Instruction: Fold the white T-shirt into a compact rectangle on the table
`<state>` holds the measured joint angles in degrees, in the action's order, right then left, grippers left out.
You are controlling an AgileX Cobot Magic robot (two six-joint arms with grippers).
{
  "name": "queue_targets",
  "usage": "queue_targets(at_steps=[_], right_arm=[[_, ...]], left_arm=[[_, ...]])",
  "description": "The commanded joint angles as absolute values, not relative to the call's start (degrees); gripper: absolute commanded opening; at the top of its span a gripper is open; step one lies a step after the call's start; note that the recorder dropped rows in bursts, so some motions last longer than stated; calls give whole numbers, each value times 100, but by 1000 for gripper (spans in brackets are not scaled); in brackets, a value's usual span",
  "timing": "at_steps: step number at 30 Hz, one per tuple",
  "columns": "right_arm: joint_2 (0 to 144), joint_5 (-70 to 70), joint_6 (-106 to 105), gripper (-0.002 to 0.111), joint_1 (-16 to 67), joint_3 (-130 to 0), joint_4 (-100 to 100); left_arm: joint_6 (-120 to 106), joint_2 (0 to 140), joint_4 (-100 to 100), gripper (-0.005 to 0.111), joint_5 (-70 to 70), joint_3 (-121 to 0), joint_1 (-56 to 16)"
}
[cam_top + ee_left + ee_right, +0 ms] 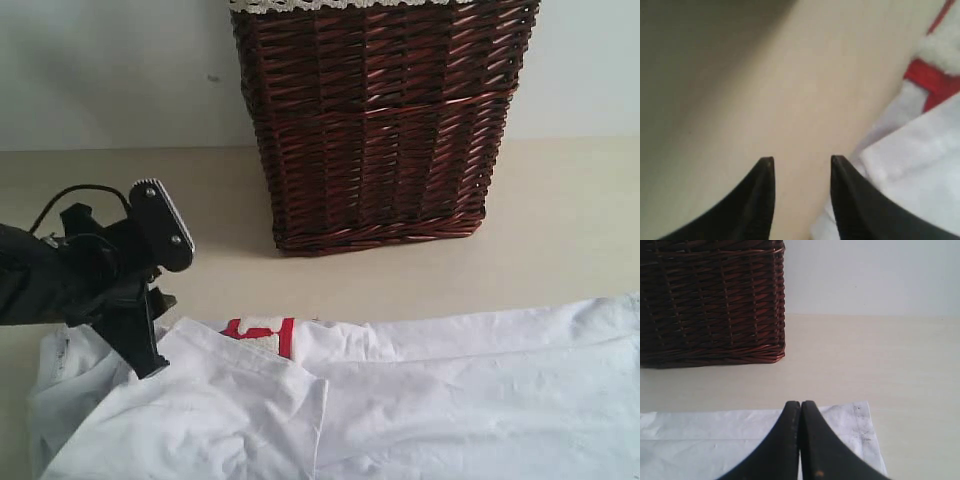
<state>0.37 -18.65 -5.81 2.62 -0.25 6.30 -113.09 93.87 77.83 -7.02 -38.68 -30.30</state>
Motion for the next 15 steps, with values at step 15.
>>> queue_targets(at_steps=[15], right_arm=[[0, -1788, -584, 0, 263, 0, 612]], left_arm=[[-11321, 9548, 7502, 37, 578, -2703, -2980]])
